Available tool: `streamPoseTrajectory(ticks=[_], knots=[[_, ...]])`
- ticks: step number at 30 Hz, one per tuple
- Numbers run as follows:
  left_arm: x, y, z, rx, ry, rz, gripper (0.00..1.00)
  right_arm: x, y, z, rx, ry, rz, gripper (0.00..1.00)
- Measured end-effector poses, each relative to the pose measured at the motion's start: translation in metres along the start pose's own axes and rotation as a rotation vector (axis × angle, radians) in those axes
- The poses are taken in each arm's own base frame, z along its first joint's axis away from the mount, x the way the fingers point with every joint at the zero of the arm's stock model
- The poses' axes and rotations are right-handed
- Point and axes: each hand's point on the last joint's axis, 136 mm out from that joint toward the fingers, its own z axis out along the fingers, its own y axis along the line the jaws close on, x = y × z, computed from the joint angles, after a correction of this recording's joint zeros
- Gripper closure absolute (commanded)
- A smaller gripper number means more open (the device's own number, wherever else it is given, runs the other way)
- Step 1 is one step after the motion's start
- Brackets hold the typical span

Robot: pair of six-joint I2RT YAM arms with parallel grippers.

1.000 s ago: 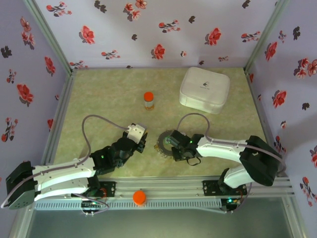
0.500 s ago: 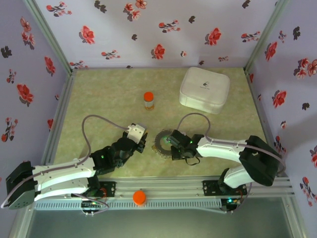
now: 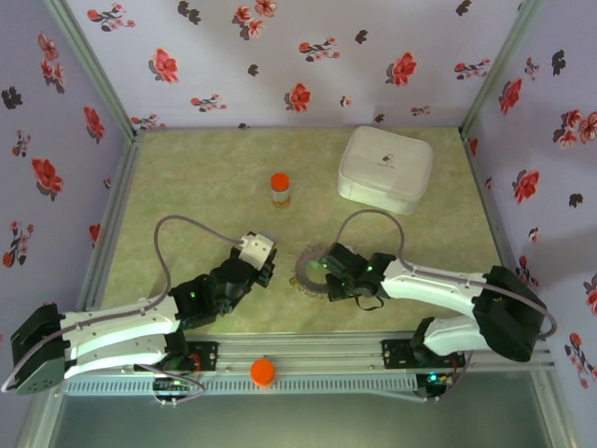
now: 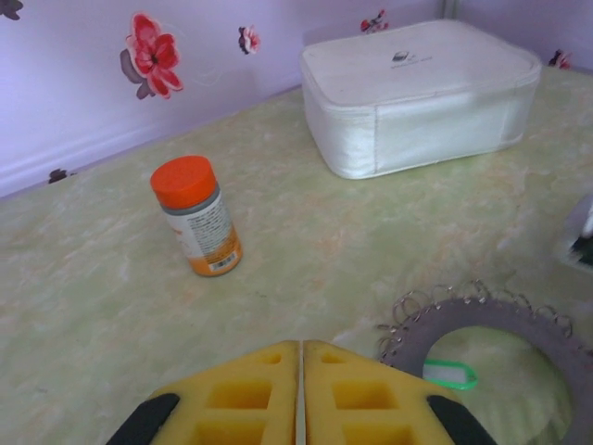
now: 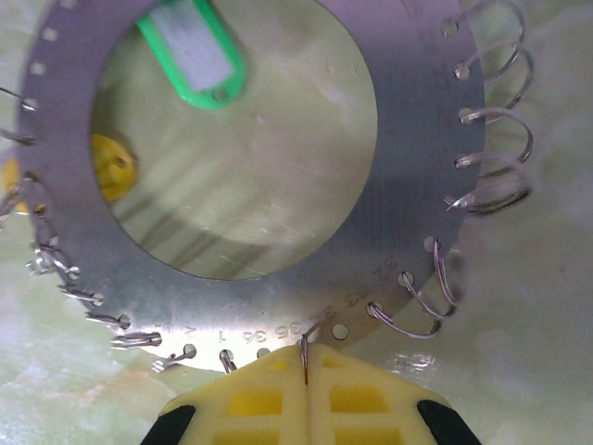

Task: Put the keys on the keyring

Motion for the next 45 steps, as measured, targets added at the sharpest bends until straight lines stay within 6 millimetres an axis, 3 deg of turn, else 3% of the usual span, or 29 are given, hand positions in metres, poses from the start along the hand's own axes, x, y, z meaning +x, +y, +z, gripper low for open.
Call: streamPoseTrajectory(ticks=[5, 14, 19, 23, 29, 32, 35, 40, 45], knots=[[-0.010, 0.001, 0.006, -0.031, 0.034, 0.033, 0.80, -0.029, 0.013, -0.031, -0.089, -0.181, -0.118, 1.00], [-0.030, 0.013, 0.015, 0.036, 0.081, 0.043, 0.52, -0.069, 0.034, -0.078, -0.192, -0.510, -0.376, 1.00], [-0.029, 0.006, 0.020, 0.189, 0.094, 0.043, 0.53, -0.089, 0.037, -0.087, -0.263, -0.600, -0.422, 1.00], [-0.043, -0.006, 0.022, 0.330, 0.075, 0.100, 0.53, -0.103, 0.037, -0.096, -0.332, -0.643, -0.433, 1.00], [-0.064, -0.011, 0.030, 0.509, 0.050, 0.184, 0.52, -0.111, 0.053, -0.112, -0.468, -0.685, -0.504, 1.00], [-0.068, -0.022, 0.025, 0.601, -0.002, 0.223, 0.52, -0.113, 0.064, -0.121, -0.531, -0.709, -0.547, 1.00], [-0.064, -0.034, 0.016, 0.668, -0.078, 0.241, 0.56, -0.115, 0.075, -0.128, -0.597, -0.721, -0.584, 1.00], [-0.039, -0.044, 0.010, 0.733, -0.131, 0.244, 0.61, -0.120, 0.086, -0.136, -0.674, -0.727, -0.625, 1.00], [-0.048, -0.051, 0.002, 0.778, -0.228, 0.203, 0.61, -0.116, 0.097, -0.153, -0.761, -0.800, -0.702, 1.00]])
